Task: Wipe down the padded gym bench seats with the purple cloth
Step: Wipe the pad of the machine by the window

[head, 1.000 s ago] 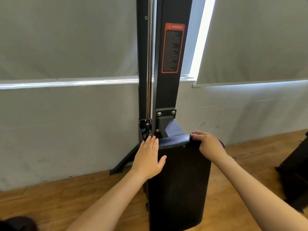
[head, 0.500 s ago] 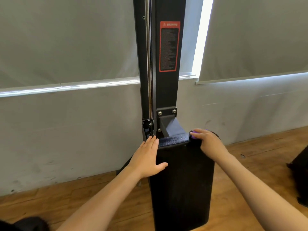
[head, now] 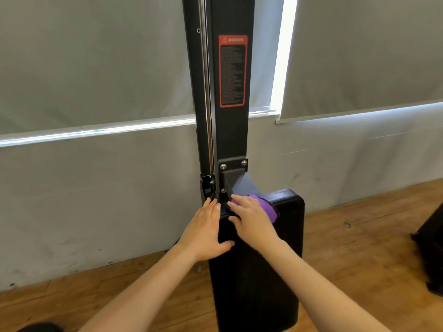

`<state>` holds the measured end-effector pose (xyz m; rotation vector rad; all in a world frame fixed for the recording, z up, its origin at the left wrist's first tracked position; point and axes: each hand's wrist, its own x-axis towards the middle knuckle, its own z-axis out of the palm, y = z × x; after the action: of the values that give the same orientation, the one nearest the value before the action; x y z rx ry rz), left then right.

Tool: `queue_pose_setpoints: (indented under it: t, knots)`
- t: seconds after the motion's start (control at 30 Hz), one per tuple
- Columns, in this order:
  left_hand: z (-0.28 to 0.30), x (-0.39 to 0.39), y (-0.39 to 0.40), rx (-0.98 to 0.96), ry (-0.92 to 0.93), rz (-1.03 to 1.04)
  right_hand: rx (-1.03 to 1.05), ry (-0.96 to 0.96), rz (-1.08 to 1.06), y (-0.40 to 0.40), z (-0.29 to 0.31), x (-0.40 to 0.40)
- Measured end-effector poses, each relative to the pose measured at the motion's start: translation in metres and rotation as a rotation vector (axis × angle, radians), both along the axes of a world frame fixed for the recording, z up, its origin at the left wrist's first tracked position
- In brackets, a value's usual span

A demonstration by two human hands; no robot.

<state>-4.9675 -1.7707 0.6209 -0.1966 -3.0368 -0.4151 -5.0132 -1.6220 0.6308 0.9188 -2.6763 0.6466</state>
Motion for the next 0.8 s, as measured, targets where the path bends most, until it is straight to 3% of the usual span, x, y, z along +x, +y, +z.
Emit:
queue_pose_setpoints:
  t: [0.1, 0.27, 0.4, 0.63, 0.8]
  knots:
    - [0.002, 0.002, -0.002, -0.026, -0.008, -0.017, 0.055, -0.005, 0.051, 0.026, 0.0, -0.016]
    - [0.003, 0.003, -0.004, -0.044, -0.006, -0.021, -0.073, -0.083, -0.208, 0.09, 0.0, -0.051]
    - [0.001, 0.001, -0.002, -0.048, -0.008, -0.01, -0.119, -0.076, -0.317, 0.069, -0.002, -0.047]
    - [0.006, 0.003, 0.001, 0.027, -0.065, 0.031, -0.123, 0.006, -0.036, -0.022, -0.011, 0.012]
    - [-0.003, 0.022, 0.001, 0.042, -0.056, 0.091, -0.043, 0.029, -0.021, 0.024, -0.007, -0.007]
